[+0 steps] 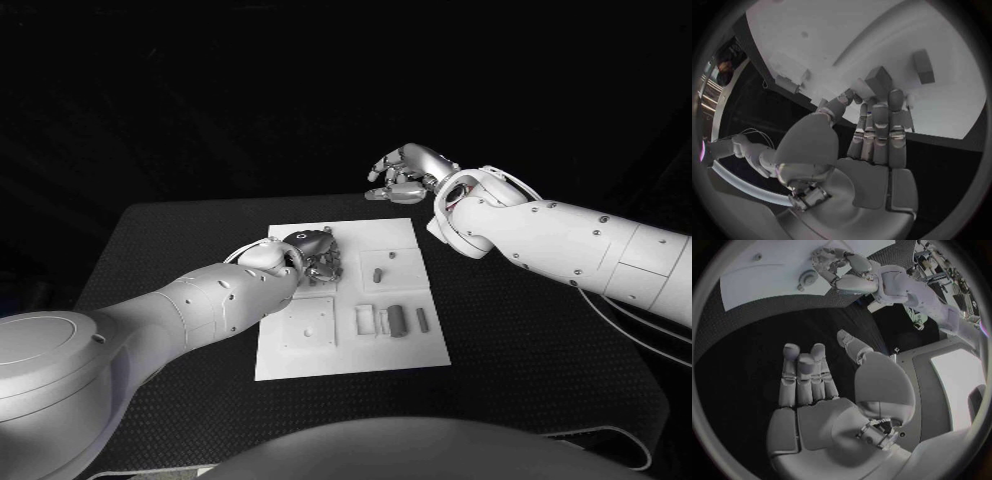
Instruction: Assemble the parts on the task board
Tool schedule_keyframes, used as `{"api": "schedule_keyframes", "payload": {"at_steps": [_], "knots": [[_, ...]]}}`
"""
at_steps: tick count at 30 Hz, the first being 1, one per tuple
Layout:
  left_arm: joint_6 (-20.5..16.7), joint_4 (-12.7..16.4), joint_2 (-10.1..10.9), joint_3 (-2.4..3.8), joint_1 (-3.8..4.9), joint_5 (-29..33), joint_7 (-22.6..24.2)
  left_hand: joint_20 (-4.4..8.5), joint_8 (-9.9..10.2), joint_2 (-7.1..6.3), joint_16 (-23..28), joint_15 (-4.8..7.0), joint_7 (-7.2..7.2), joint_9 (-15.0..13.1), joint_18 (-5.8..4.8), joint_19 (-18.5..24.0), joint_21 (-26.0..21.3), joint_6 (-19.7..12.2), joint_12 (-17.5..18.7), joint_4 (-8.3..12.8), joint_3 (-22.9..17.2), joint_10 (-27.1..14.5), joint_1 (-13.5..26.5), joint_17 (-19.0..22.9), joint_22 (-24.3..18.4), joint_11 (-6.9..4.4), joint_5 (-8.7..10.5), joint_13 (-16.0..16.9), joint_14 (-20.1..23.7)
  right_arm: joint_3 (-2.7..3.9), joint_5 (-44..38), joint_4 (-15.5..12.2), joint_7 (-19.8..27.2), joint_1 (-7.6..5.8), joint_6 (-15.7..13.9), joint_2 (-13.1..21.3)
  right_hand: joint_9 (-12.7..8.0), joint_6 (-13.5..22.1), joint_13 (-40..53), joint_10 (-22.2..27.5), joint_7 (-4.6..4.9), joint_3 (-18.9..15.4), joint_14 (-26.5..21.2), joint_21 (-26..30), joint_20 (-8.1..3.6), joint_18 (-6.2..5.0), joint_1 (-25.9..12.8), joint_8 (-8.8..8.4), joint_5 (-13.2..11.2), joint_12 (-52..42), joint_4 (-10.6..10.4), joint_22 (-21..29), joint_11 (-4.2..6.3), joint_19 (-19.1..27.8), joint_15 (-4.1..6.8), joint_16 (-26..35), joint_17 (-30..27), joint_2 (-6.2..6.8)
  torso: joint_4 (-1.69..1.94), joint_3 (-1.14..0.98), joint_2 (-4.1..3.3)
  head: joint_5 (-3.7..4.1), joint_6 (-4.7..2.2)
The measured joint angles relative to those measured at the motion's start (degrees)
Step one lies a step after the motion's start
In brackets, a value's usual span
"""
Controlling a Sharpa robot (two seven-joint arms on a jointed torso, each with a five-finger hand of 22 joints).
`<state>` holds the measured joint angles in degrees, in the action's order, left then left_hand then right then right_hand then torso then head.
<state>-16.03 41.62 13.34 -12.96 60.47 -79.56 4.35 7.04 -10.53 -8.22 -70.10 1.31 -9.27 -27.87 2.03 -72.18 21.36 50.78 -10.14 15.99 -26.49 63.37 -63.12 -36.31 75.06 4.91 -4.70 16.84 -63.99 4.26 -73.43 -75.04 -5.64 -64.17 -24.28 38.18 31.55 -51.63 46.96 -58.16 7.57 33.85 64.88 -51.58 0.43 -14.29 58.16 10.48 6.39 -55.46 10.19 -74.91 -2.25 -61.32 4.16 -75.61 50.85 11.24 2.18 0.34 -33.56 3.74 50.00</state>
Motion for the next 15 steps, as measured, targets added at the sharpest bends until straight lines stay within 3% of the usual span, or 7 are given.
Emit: {"api": "schedule_keyframes", "payload": {"at_steps": [2, 4, 6, 9, 15], "knots": [[-0.01, 0.0, -0.05, -0.01, 0.0, 0.02, -0.04, 0.0, 0.67, -0.75, 0.0, -0.01, -0.66, 0.3, -0.39, 0.0, 0.0, -2.3, 0.0, 0.1, 0.59, 0.01, 0.48, -0.03, 0.0, 0.01, -0.4, 0.24, -0.01, 0.0, 0.0, 0.0, 0.0, 0.0, 0.02, 0.0, 0.0, 0.0, 0.0, 0.0, 0.0, 0.0, 0.0, 0.0, 0.0, 0.0, 0.0, 0.0, 0.0, 0.0, 0.0, 0.0, 0.0, 0.0, 0.0, 0.0, 0.0, 0.0, 0.01, 0.0, 0.01, 0.02, 0.0], [-0.01, -0.01, -0.11, -0.01, 0.01, 0.02, -0.18, 0.0, 0.68, -0.76, 0.0, -0.02, -0.84, 0.26, -0.61, 0.0, 0.22, -2.48, 0.0, 0.1, 0.59, 0.11, 0.48, -0.11, 0.0, 0.12, -0.4, 0.36, -0.02, 0.0, 0.0, 0.0, 0.0, 0.0, 0.03, 0.0, 0.0, 0.0, 0.0, 0.0, 0.0, 0.0, 0.0, 0.0, 0.0, 0.0, 0.0, 0.0, 0.0, 0.0, 0.0, 0.0, 0.0, 0.0, 0.0, 0.0, 0.0, 0.0, 0.01, 0.0, 0.0, 0.04, 0.0], [-0.01, -0.03, -0.18, -0.01, 0.01, 0.01, -0.32, -0.21, -0.59, -0.76, 0.0, -0.1, -1.39, -0.22, -0.72, -0.2, 0.22, -1.92, 0.0, -0.08, 0.77, 0.24, 0.48, -0.17, -0.01, 0.21, -0.4, 0.57, -0.1, 0.0, 0.0, 0.01, 0.0, 0.0, 0.04, 0.0, 0.0, 0.0, 0.0, 0.0, 0.0, 0.0, 0.0, 0.0, 0.01, 0.0, 0.0, 0.0, 0.0, 0.0, 0.0, 0.0, 0.0, 0.01, 0.0, 0.0, 0.0, 0.0, 0.01, 0.0, 0.01, 0.05, 0.0], [0.02, -0.08, -0.32, 0.0, 0.03, -0.04, -0.62, -0.22, -1.85, -0.54, 0.03, -0.21, -1.08, -0.74, -0.78, -0.21, 0.22, -0.1, 0.01, 0.04, 1.13, 0.9, 0.7, -0.24, 0.0, 0.46, -0.4, 0.99, -0.2, 0.0, 0.0, 0.02, 0.0, 0.0, 0.06, -0.02, 0.0, 0.0, 0.0, 0.0, -0.01, 0.0, 0.0, 0.0, 0.01, 0.0, 0.0, 0.0, 0.0, 0.0, 0.0, 0.0, 0.0, 0.01, 0.0, 0.0, 0.0, 0.0, 0.01, 0.03, 0.01, 0.05, 0.0], [0.08, -0.26, -0.56, 0.01, 0.03, -0.16, -1.08, -0.22, -2.44, 0.54, 0.03, -0.17, -0.62, -0.97, -0.78, -0.21, 0.22, 1.05, 0.4, 0.04, 1.13, 0.93, -0.2, -0.34, 0.01, 0.49, -0.4, 1.42, -0.17, 0.0, 0.0, 0.04, 0.0, -0.01, 0.09, -0.04, 0.0, 0.01, 0.0, 0.0, -0.01, 0.0, 0.0, 0.0, 0.01, 0.0, 0.0, 0.0, 0.0, 0.0, 0.0, 0.0, 0.0, 0.02, 0.0, 0.0, 0.0, 0.0, 0.0, 0.03, -0.02, 0.09, 0.0]]}}
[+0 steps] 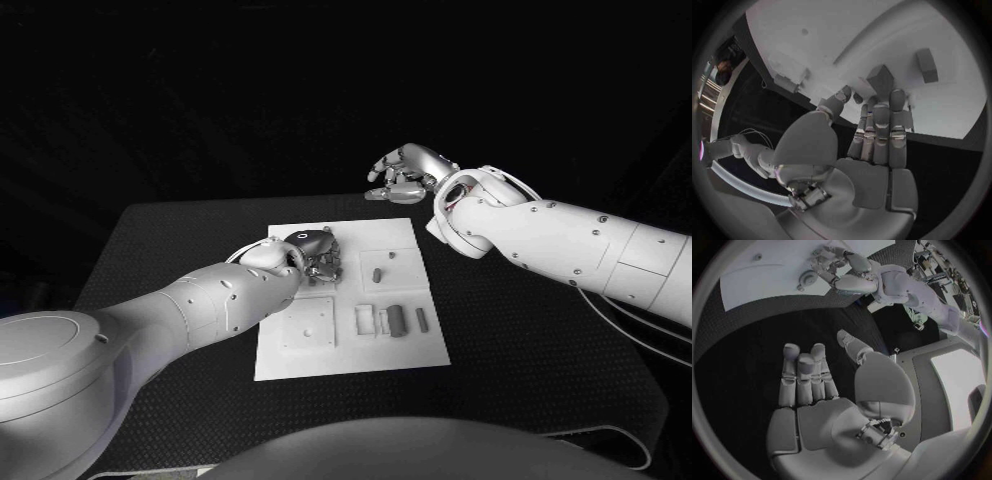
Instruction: Assemble the parts on the task board
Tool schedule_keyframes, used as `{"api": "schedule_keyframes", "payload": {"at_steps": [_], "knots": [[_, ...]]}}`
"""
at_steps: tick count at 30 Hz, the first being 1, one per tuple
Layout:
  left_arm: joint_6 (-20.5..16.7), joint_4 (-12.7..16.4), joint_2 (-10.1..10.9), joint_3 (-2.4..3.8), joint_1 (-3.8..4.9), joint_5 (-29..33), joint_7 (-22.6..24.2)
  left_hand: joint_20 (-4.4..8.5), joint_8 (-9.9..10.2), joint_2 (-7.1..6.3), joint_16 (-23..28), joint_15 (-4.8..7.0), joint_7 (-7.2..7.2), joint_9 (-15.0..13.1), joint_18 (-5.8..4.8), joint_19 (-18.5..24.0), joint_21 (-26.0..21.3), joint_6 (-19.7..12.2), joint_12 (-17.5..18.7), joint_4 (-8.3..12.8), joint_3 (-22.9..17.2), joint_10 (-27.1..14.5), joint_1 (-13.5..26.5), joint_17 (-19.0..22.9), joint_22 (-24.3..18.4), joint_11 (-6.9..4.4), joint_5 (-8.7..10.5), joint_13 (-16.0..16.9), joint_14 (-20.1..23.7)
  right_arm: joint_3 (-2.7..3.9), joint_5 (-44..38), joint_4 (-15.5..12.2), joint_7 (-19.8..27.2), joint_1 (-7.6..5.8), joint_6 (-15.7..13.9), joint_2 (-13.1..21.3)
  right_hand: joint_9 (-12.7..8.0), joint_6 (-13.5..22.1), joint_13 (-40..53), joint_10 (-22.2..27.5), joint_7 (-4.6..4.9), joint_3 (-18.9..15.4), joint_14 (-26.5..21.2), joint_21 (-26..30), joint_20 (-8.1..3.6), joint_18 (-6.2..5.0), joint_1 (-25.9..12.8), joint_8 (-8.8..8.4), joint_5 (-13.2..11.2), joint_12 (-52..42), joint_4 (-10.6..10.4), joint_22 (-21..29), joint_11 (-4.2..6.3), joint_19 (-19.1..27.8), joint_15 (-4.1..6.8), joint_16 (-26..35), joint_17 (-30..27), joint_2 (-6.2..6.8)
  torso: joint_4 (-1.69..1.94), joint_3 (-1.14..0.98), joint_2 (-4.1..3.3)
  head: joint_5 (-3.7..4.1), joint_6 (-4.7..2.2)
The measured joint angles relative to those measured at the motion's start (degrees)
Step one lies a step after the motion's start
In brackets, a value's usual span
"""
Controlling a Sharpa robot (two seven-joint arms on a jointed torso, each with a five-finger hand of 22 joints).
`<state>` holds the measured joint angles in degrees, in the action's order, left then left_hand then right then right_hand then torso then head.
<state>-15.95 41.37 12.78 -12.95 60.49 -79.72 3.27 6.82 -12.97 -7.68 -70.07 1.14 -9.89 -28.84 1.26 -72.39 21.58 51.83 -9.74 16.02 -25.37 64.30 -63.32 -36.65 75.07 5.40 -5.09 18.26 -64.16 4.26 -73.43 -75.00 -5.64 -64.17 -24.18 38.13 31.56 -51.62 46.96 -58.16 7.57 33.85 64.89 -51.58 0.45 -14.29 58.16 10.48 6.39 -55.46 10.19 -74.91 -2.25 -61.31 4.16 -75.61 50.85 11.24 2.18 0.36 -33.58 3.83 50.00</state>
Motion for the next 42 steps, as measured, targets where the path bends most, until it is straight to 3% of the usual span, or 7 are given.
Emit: {"api": "schedule_keyframes", "payload": {"at_steps": [3, 8, 22, 29, 42], "knots": [[0.1, -0.07, -0.11, 0.02, 0.04, -0.22, -0.22, 0.0, -0.38, 0.0, 0.0, 0.1, 0.38, -0.1, 0.03, 0.0, 0.0, 0.41, 0.23, 0.09, -0.09, -0.1, 0.0, -0.09, 0.0, -0.11, 0.0, 0.11, 0.1, 0.0, 0.0, 0.03, 0.0, 0.0, 0.02, -0.04, 0.0, 0.0, 0.0, 0.0, 0.0, 0.0, 0.0, 0.0, 0.0, 0.0, 0.0, 0.0, 0.0, -0.14, 0.0, 0.0, 0.0, 0.0, 0.0, 0.0, 0.0, 0.0, -0.03, -0.01, -0.02, 0.01, 0.0], [0.32, -0.09, -0.25, 0.04, 0.06, -0.63, -0.45, -0.07, -0.96, 1.31, 0.0, 0.29, 0.77, -0.25, 0.18, 0.07, 0.25, 1.41, 0.27, 0.2, -1.41, 0.22, -1.46, -0.24, -0.03, -0.46, 0.0, 0.66, 0.29, 0.0, 0.01, 0.07, 0.0, 0.0, 0.06, -0.06, 0.0, 0.01, 0.0, 0.0, -0.01, 0.0, 0.0, 0.0, 0.01, 0.0, 0.0, 0.0, 0.0, -0.23, 0.0, 0.0, 0.0, 0.01, 0.0, 0.0, 0.0, 0.0, -0.05, -0.03, -0.03, 0.13, 0.0], [0.23, 0.0, -0.3, 0.03, 0.05, -0.26, -0.35, 0.55, -1.28, 1.43, -0.67, 0.61, 0.99, -0.24, 0.01, -0.54, 0.88, 2.03, 0.44, 0.15, -2.2, 0.93, -2.35, -0.53, 0.03, -0.7, 0.01, 1.22, -0.02, 0.0, 0.02, 0.21, 0.0, 0.0, 0.11, -0.11, 0.01, 0.11, -0.05, 0.0, -0.09, 0.0, 0.0, 0.0, 0.09, 0.0, 0.0, 0.0, 0.0, -0.23, 0.0, 0.0, 0.0, 0.09, 0.0, 0.0, -0.05, 0.0, -0.03, -0.06, 0.01, 0.44, 0.0], [0.3, -0.08, -0.29, 0.0, -0.01, 0.99, -0.29, 0.88, -2.11, 1.43, -2.67, 1.28, 1.71, -0.36, 0.03, -2.29, 3.12, 3.36, -0.01, -0.01, -2.36, 2.36, -2.35, -1.25, -0.07, -1.52, 0.01, 1.72, -2.45, 0.0, 0.03, 0.21, 0.0, -0.01, 0.13, -0.12, 0.01, 0.11, -0.05, 0.0, -0.09, 0.0, 0.0, 0.0, 0.09, 0.0, 0.0, 0.0, 0.0, -0.22, 0.0, 0.0, 0.0, 0.09, -0.01, 0.0, -0.05, 0.0, -0.02, -0.07, 0.02, 0.59, 0.0], [0.02, -0.18, -0.12, 0.0, -0.02, 3.54, -0.27, 1.27, -2.5, 2.64, -3.15, 1.31, 2.08, -0.42, 0.0, -2.69, 4.66, 4.42, -0.01, -0.37, -4.15, 3.79, -2.8, -1.1, 0.0, -1.74, -0.22, 2.17, -2.82, 0.0, 0.04, 0.29, 0.0, -0.01, 0.15, -0.17, -0.05, 0.12, -0.04, 0.0, -0.09, 0.0, -0.01, 0.0, 0.1, 0.0, 0.0, 0.21, 0.0, -0.22, 0.0, 0.0, 0.0, 0.1, -0.01, 0.0, -0.04, 0.0, 0.02, -0.03, 0.03, 0.78, 0.0]]}}
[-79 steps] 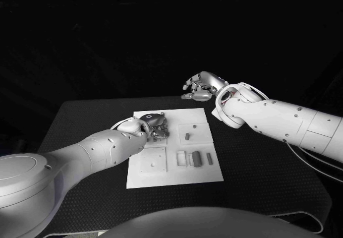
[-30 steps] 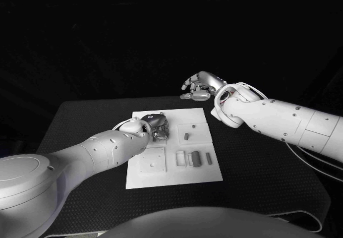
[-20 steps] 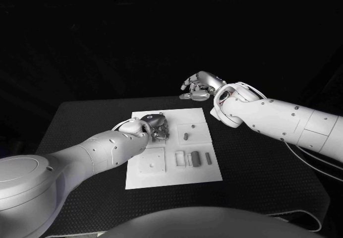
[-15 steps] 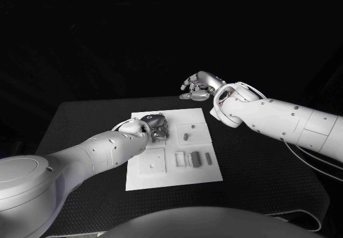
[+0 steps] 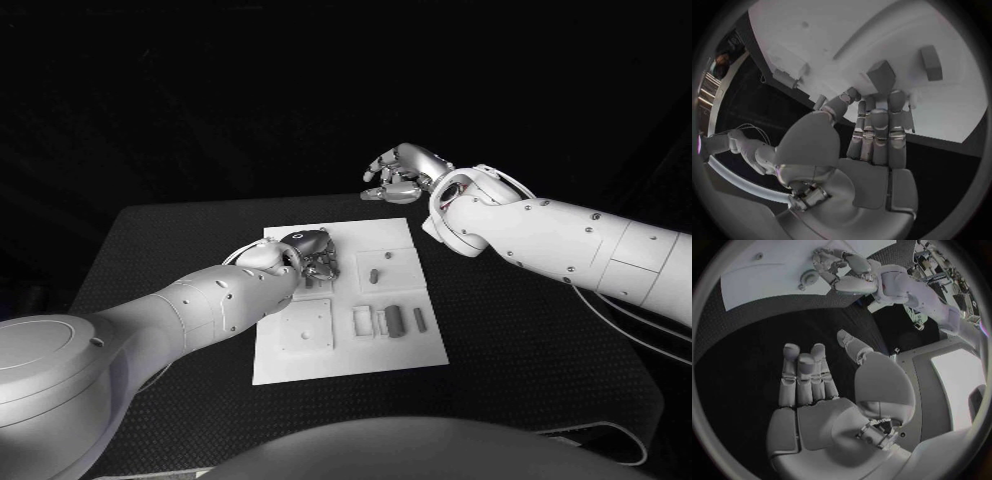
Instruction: Assemble the parts on the task board
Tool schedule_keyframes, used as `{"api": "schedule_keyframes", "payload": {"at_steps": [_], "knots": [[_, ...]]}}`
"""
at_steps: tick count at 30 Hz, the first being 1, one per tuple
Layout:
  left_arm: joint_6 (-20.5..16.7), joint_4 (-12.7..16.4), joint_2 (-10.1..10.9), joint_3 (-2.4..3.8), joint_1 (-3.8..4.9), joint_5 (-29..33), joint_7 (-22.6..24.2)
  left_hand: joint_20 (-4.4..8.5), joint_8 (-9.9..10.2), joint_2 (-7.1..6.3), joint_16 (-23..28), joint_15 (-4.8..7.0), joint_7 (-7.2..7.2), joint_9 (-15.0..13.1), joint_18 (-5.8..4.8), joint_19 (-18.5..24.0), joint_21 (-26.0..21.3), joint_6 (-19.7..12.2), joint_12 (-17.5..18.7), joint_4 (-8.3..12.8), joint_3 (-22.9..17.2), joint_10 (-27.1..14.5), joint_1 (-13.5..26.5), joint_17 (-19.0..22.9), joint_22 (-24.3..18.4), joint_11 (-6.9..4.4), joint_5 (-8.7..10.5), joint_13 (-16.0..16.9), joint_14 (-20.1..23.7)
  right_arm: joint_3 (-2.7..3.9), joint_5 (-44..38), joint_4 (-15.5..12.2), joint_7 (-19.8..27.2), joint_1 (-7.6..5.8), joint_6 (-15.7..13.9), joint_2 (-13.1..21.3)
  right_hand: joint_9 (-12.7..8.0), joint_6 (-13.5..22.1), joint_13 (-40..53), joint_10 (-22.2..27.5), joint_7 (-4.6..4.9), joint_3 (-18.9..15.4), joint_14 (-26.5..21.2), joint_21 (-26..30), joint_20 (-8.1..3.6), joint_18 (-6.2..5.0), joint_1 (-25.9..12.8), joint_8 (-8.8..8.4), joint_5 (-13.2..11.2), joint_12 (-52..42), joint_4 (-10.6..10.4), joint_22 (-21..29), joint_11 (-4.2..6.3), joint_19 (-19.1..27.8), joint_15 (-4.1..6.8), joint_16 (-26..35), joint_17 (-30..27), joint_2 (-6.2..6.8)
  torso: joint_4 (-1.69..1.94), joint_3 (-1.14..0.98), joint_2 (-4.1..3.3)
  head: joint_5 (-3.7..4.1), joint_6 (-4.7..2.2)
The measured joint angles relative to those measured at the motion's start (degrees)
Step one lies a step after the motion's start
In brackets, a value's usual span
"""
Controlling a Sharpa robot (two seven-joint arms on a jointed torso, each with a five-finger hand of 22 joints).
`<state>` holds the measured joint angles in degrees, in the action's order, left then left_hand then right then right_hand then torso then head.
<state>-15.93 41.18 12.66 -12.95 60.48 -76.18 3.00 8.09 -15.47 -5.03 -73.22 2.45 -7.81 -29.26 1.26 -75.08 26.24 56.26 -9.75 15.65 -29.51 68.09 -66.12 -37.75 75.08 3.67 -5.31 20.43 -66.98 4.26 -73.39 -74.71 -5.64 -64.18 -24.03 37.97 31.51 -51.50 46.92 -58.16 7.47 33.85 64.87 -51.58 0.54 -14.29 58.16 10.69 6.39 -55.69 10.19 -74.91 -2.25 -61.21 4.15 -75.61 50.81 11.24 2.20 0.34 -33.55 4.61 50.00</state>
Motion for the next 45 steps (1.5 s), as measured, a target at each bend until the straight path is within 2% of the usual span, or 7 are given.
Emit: {"api": "schedule_keyframes", "payload": {"at_steps": [10, 15, 18, 24, 29, 40, 45], "knots": [[0.08, -0.03, -0.1, 0.05, 0.08, 2.55, 0.38, 0.34, 0.0, 1.61, 0.0, 0.25, 0.15, 0.0, 0.02, 0.33, 0.67, 0.25, 0.69, -0.89, -2.94, 0.33, -0.64, 0.33, 0.01, -0.07, -0.21, 0.21, -0.14, 0.0, 0.0, 0.02, 0.0, 0.0, 0.01, -0.03, 0.0, -0.12, 0.0, 0.0, 0.13, 0.0, 0.0, 0.0, -0.15, 0.0, 0.0, 0.0, 0.0, 0.0, 0.0, 0.0, 0.0, -0.16, 0.0, 0.0, 0.0, 0.0, -0.01, 0.02, 0.01, 0.07, 0.0], [0.2, 0.01, -0.15, 0.06, 0.11, 3.39, 0.67, 0.47, 0.0, 3.21, -0.22, 0.32, 0.15, 0.04, 0.02, 0.47, 1.12, 0.25, 1.18, -1.77, -4.77, 0.62, -0.69, 0.48, 0.01, -0.19, -0.21, 0.28, -0.07, 0.0, 0.01, 0.01, 0.0, 0.0, 0.02, -0.03, 0.01, -0.12, 0.0, 0.0, 0.13, 0.0, 0.0, 0.0, -0.15, 0.01, 0.0, 0.0, 0.0, 0.0, 0.0, 0.0, 0.0, -0.15, 0.0, 0.0, 0.0, 0.0, -0.01, 0.0, 0.01, 0.11, 0.0], [0.24, 0.02, -0.18, 0.07, 0.12, 3.9, 0.78, 0.5, 0.0, 3.27, -0.22, 0.33, 0.12, 0.14, 0.01, 0.56, 1.42, 0.23, 1.61, -2.09, -5.09, 0.62, -0.65, 0.5, 0.01, -0.19, -0.2, 0.28, -0.07, 0.0, 0.01, 0.01, 0.0, 0.0, 0.03, -0.01, 0.01, -0.12, 0.0, 0.0, 0.13, 0.0, 0.0, 0.0, -0.14, 0.0, 0.0, 0.0, 0.0, 0.0, 0.0, 0.0, 0.0, -0.14, 0.0, 0.0, 0.01, 0.0, -0.01, 0.0, 0.01, 0.14, 0.0], [0.27, 0.11, -0.3, 0.06, 0.1, 4.93, 0.82, 0.0, 0.23, -0.29, -0.62, 0.11, -0.77, 0.3, 0.04, 1.08, 2.01, -1.09, 2.5, -1.04, -1.2, 0.12, 3.07, 0.57, -0.72, 0.3, -0.2, 0.38, 0.16, 0.0, 0.01, 0.0, 0.0, 0.0, 0.09, 0.0, 0.01, -0.12, -0.05, 0.0, 0.12, 0.0, 0.0, 0.0, -0.13, 0.0, 0.0, 0.0, 0.0, 0.0, 0.0, 0.0, 0.0, -0.13, 0.0, 0.0, 0.01, 0.0, -0.03, -0.02, 0.0, 0.14, 0.0], [0.22, 0.16, -0.63, 0.04, 0.05, 4.99, 0.58, -0.01, 0.66, -2.19, -0.84, -0.2, -1.19, 0.48, 0.02, 1.47, 2.43, -1.93, 2.89, 0.48, 1.89, -0.12, 4.98, 0.66, -0.09, 0.52, 0.17, 0.45, 0.48, 0.0, 0.01, -0.04, 0.0, 0.0, 0.13, 0.03, 0.01, -0.12, -0.05, 0.0, 0.12, 0.0, 0.0, 0.0, -0.12, 0.0, 0.0, 0.0, 0.0, 0.0, 0.0, 0.0, 0.0, -0.13, 0.0, 0.0, 0.01, 0.0, -0.02, -0.02, -0.01, 0.15, 0.0], [0.03, -0.38, -1.25, 0.0, -0.01, 1.63, -1.04, -0.21, 1.54, -3.65, -0.85, -0.21, -1.19, 0.86, 0.05, 1.68, 2.44, -2.96, 3.18, 0.93, 3.28, -0.22, 3.36, 0.87, -0.04, 0.43, 0.49, 0.83, 0.48, 0.0, 0.02, -0.03, 0.0, 0.0, 0.21, 0.0, 0.01, -0.11, -0.04, 0.0, 0.11, 0.0, 0.0, 0.0, -0.11, 0.0, 0.0, 0.0, 0.0, 0.0, 0.0, 0.0, 0.0, -0.11, 0.0, 0.0, 0.01, 0.0, -0.04, -0.03, -0.02, 0.25, 0.0], [0.05, -0.34, -1.43, -0.01, -0.03, -0.03, -1.93, -0.22, 1.22, -2.9, -1.11, -0.21, -1.29, 0.85, 0.05, 1.68, 2.44, -3.07, 3.18, 0.82, 2.94, -0.08, 0.55, 0.97, 0.02, 0.28, 0.49, 1.18, 0.47, 0.0, 0.02, 0.03, 0.0, 0.0, 0.25, -0.04, 0.01, -0.11, -0.04, 0.0, 0.11, 0.0, 0.0, 0.0, -0.1, 0.0, 0.0, 0.0, 0.0, 0.0, 0.0, 0.0, 0.0, -0.11, -0.01, 0.0, 0.01, 0.0, -0.06, -0.03, -0.02, 0.35, 0.0]]}}
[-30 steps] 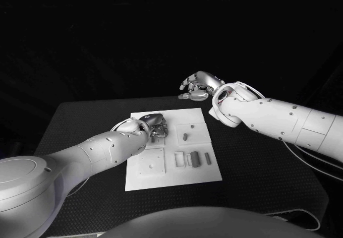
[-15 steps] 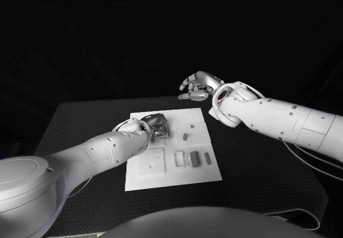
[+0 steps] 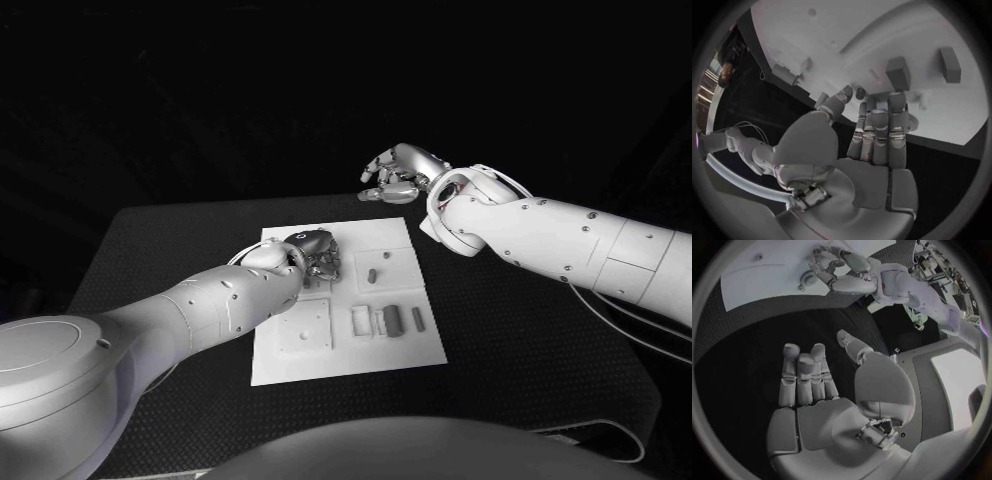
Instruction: Assemble the parts on the task board
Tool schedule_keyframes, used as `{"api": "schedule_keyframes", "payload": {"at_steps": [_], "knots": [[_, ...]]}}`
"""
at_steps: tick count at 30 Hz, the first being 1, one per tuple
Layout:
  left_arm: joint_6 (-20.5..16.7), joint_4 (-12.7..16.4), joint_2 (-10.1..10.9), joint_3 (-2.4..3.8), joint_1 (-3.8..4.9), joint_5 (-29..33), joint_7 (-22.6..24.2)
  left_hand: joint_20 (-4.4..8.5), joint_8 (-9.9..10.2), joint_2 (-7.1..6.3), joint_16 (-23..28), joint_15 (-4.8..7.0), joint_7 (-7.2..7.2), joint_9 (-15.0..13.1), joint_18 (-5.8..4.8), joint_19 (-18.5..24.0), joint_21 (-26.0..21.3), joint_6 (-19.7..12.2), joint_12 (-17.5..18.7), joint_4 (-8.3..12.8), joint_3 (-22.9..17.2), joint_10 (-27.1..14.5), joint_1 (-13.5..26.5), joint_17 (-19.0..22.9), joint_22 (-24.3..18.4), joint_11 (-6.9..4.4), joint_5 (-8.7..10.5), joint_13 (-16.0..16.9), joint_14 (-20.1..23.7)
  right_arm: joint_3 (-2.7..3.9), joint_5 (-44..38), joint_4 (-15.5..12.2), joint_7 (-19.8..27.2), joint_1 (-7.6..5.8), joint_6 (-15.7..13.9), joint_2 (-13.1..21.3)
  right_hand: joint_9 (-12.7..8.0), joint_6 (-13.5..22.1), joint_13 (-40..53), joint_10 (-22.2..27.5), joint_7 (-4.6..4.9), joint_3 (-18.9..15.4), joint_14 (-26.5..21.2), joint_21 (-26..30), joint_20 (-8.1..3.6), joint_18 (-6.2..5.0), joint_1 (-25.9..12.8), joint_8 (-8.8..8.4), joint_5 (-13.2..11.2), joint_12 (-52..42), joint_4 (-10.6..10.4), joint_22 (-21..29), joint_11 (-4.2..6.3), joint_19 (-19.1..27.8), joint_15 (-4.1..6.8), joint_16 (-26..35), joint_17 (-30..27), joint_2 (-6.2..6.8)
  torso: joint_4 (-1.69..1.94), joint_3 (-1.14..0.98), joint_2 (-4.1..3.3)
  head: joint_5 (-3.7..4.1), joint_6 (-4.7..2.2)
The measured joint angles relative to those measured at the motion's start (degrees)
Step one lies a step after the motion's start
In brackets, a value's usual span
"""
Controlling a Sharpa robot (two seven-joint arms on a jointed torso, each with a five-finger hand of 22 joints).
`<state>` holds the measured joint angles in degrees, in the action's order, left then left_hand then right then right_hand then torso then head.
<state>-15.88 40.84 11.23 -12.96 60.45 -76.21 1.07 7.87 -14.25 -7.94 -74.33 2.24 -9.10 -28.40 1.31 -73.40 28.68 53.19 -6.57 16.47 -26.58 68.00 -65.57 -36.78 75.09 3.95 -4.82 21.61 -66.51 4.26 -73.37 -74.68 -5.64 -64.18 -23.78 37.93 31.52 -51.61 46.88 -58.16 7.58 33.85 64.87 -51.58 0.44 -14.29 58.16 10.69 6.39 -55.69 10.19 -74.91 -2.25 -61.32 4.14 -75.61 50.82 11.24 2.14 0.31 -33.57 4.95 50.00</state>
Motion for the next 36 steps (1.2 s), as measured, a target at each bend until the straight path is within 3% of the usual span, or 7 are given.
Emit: {"api": "schedule_keyframes", "payload": {"at_steps": [19, 23, 36], "knots": [[0.39, -0.11, -0.29, 0.03, 0.01, -2.53, -1.42, 0.62, -1.55, 1.52, -0.41, 0.75, 0.81, -0.4, 0.02, -0.65, 0.63, 1.52, -0.07, 0.0, -4.94, 2.66, -3.93, 0.39, -0.15, -0.97, 0.0, 1.12, -0.75, 0.0, 0.0, 0.15, 0.0, 0.0, 0.09, -0.11, -0.05, 0.1, 0.0, 0.0, -0.09, 0.0, -0.01, 0.0, 0.09, 0.0, 0.0, 0.0, 0.0, 0.0, 0.0, 0.0, 0.0, 0.09, -0.01, 0.0, 0.0, 0.0, 0.02, 0.05, 0.0, 0.28, 0.0], [0.71, -0.11, -0.31, 0.03, 0.05, -1.97, -1.24, 0.61, -1.55, 1.32, -0.63, 0.8, 0.82, -0.4, 0.02, -0.65, 0.63, 1.59, -0.07, 0.03, -5.76, 2.71, -4.24, 0.48, -0.13, -0.93, -1.41, 1.12, -0.7, 0.0, 0.01, 0.16, 0.0, 0.0, 0.1, -0.11, -0.05, 0.11, -0.05, 0.0, -0.09, 0.0, -0.06, 0.0, 0.09, 0.0, 0.0, 0.0, 0.0, 0.0, 0.0, 0.0, 0.0, 0.1, -0.06, 0.0, 0.0, 0.0, 0.02, 0.05, 0.01, 0.28, 0.0], [0.95, -0.33, -0.42, 0.04, 0.07, -0.8, -0.7, 0.71, -1.78, 2.01, -0.62, 1.21, 1.04, -0.43, 0.02, -0.78, 0.81, 2.27, 0.77, 0.09, -7.26, 3.45, -4.94, 0.72, 0.01, -1.18, -1.77, 0.97, -1.12, 0.0, 0.01, 0.23, 0.0, 0.0, 0.11, -0.18, -0.04, 0.12, -0.05, 0.0, -0.09, 0.0, -0.06, 0.0, 0.1, 0.0, 0.0, 0.0, 0.0, 0.0, 0.0, 0.0, 0.0, 0.1, -0.06, 0.0, -0.05, 0.0, 0.02, 0.03, 0.01, 0.27, 0.0]]}}
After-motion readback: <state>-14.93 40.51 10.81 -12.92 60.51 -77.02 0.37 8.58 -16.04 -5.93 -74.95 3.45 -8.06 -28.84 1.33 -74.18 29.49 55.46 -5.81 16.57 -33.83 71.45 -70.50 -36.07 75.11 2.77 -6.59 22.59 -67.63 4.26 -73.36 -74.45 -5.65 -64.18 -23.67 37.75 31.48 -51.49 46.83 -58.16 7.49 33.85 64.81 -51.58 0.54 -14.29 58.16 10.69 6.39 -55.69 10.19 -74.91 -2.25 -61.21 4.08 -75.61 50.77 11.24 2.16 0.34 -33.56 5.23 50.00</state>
